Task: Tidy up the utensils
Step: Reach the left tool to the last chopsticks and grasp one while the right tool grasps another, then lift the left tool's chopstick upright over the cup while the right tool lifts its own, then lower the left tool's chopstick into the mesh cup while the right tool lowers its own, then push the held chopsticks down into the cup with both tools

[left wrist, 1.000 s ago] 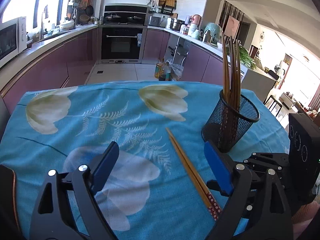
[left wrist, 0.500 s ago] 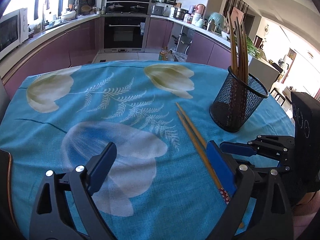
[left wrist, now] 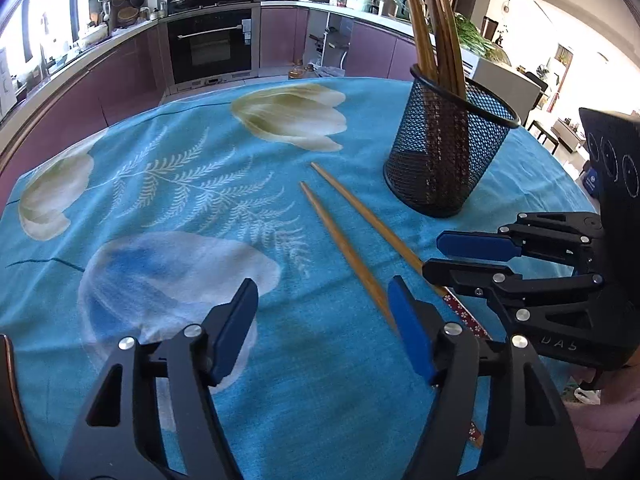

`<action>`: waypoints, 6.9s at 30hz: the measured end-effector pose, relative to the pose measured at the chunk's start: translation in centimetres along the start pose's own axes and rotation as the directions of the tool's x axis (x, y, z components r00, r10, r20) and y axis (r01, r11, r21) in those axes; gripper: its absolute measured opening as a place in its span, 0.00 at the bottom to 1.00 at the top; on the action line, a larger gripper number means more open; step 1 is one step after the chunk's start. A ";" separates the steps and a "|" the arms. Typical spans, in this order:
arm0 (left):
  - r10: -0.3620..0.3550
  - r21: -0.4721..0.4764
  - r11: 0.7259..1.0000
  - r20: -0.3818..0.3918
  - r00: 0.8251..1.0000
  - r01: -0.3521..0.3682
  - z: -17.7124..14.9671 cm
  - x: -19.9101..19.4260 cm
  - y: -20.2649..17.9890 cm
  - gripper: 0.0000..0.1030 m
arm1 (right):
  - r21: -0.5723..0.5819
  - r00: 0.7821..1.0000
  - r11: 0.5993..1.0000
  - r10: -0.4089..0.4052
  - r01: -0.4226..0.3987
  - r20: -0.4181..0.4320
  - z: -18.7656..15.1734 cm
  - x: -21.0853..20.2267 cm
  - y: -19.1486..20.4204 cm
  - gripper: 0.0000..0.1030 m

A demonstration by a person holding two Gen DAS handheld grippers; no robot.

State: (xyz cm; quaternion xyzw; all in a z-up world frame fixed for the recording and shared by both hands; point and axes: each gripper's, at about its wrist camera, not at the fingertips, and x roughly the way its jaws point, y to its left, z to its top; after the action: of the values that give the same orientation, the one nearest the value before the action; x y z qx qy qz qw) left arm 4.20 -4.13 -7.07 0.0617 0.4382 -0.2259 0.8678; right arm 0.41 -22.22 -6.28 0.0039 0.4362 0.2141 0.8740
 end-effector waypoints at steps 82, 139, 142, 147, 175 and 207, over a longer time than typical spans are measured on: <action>-0.239 -0.026 0.964 0.351 0.906 0.264 4.5 -9.7 -0.5 0.07 | 0.023 0.917 0.995 0.081 -0.097 0.391 2.4 -11.0 -1.3 0.05; -0.234 0.025 0.962 0.595 0.769 0.274 13.2 -8.9 -4.5 0.07 | 0.018 0.828 0.999 -0.034 0.029 0.559 9.1 -13.6 -3.3 0.05; -0.235 0.026 0.961 0.594 0.769 0.274 13.2 -8.9 -4.4 0.07 | 0.021 0.828 0.999 -0.037 0.030 0.559 9.1 -13.6 -3.2 0.05; -0.234 0.026 0.962 0.593 0.770 0.273 13.3 -8.8 -4.4 0.07 | 0.026 0.825 0.999 -0.041 0.032 0.563 9.2 -13.7 -3.2 0.05; -0.224 0.029 0.966 0.583 0.781 0.256 13.5 -8.4 -3.8 0.07 | 0.045 0.830 0.998 -0.062 0.045 0.554 9.9 -12.7 -3.1 0.05; -0.213 0.019 0.969 0.568 0.795 0.246 13.8 -6.9 -4.0 0.07 | 0.064 0.839 0.997 -0.068 0.040 0.540 9.8 -11.2 -3.6 0.05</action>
State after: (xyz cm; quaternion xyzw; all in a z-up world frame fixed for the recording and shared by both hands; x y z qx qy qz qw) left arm 9.00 -9.58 7.18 -0.0859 0.1715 -0.3252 0.9260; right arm 3.32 -28.00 7.63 0.0736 0.1768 0.1687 0.9669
